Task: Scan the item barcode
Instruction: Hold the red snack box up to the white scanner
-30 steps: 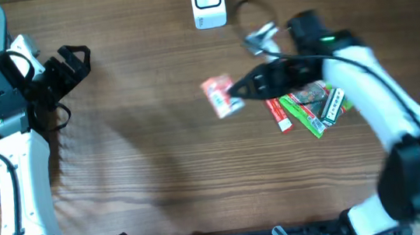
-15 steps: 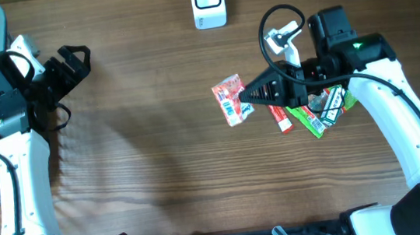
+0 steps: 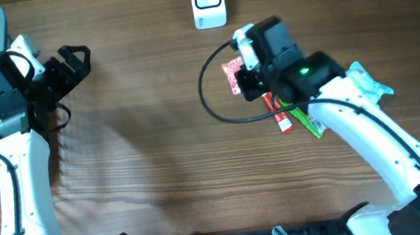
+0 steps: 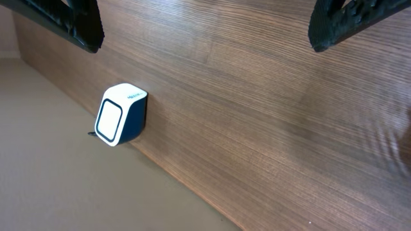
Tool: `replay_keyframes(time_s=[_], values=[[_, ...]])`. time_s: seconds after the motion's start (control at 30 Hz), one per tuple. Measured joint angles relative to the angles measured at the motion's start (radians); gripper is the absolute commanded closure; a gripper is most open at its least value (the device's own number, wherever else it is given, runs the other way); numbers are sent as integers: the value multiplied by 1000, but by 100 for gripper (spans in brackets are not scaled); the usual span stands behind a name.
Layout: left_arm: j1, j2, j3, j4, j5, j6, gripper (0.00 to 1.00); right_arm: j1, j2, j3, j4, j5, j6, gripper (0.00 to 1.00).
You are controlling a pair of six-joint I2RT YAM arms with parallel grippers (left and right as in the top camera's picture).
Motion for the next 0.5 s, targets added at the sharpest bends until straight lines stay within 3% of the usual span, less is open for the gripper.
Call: replay_keyframes(time_s=[0.17,0.3,0.5], values=[[0,0,0,0,0,0,0,8,60,334,-146,209,-23,96],[0,0,0,0,0,0,0,9,248,695,-249,335,-92,96],[0,0,0,-1,0,0,0,38,540,772,11,519,-319,96]])
